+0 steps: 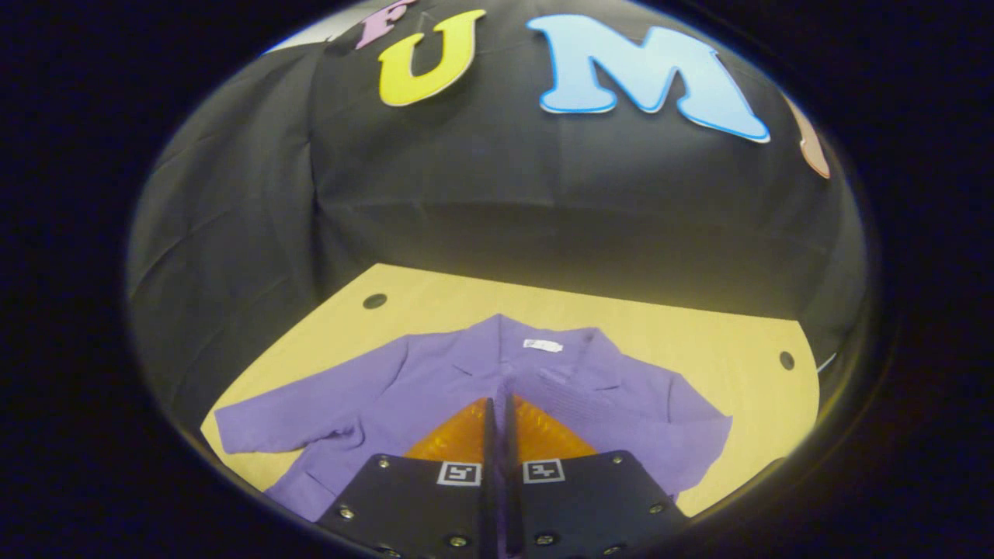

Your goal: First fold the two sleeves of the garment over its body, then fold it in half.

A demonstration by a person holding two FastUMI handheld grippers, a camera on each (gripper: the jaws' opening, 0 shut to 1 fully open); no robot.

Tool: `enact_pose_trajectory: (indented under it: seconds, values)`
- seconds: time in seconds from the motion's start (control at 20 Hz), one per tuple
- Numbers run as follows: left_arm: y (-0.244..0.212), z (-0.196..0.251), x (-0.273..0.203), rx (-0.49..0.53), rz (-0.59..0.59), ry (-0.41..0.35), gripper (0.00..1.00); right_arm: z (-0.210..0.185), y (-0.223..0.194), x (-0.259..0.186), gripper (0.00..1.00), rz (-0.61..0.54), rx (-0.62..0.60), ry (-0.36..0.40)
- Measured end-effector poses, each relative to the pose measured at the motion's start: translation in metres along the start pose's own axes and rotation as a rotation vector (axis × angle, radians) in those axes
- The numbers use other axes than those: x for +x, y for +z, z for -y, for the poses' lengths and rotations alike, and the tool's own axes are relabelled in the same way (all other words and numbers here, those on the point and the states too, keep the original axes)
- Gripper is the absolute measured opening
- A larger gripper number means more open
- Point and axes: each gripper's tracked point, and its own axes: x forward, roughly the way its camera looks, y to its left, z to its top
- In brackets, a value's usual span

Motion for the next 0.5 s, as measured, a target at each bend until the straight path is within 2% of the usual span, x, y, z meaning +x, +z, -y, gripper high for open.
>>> enact_pose_trajectory:
  seconds: [0.35, 0.5]
  values:
    - [-0.027, -0.031, -0.011, -0.012, -0.045, 0.052, 0.94, -0.038, -0.016, 0.038, 0.05, -0.066, -0.134, -0.009]
    - [-0.039, -0.045, -0.007, -0.015, -0.068, 0.068, 0.94, -0.05, -0.025, 0.049, 0.06, -0.091, -0.149, 0.0]
